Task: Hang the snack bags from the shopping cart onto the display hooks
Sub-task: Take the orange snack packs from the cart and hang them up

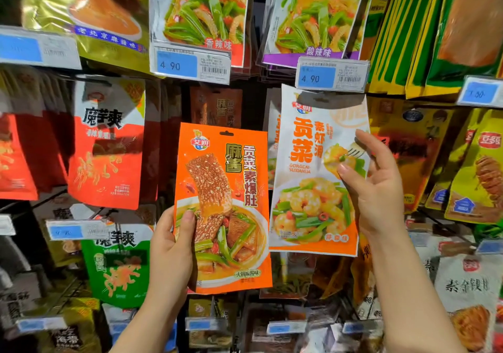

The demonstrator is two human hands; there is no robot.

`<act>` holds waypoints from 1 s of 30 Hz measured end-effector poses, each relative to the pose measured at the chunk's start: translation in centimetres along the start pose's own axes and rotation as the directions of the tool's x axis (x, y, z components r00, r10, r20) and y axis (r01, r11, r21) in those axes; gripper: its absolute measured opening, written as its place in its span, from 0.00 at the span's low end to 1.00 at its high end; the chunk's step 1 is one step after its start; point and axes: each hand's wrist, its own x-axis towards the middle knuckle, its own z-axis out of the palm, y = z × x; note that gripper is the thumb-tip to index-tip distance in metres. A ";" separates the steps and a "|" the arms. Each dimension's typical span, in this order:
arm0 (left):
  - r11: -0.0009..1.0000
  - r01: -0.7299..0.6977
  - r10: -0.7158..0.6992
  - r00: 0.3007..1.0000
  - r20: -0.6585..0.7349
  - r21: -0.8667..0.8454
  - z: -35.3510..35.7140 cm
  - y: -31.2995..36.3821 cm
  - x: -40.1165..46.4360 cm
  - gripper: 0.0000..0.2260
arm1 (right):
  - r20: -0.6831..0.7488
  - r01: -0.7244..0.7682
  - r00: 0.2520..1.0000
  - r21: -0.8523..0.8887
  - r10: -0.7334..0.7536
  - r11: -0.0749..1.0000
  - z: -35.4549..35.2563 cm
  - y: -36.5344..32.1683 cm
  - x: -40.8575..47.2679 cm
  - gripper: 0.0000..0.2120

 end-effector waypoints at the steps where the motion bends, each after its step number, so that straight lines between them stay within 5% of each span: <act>1: 1.000 -0.006 0.006 1.000 0.002 0.004 0.0 0.0 0.0 0.05 | -0.001 0.000 1.000 -0.012 0.000 1.000 -0.2 -0.1 0.2 0.26; 14: 1.000 0.007 -0.006 1.000 0.018 -0.019 0.2 -0.5 -0.3 0.05 | 0.033 -0.047 0.998 -0.039 0.049 0.998 -1.0 -1.1 0.9 0.23; 30: 1.000 0.023 -0.023 1.000 -0.011 -0.005 0.1 -0.8 -0.7 0.06 | -0.033 -0.361 0.932 -0.150 0.360 0.920 -0.5 -2.2 4.1 0.22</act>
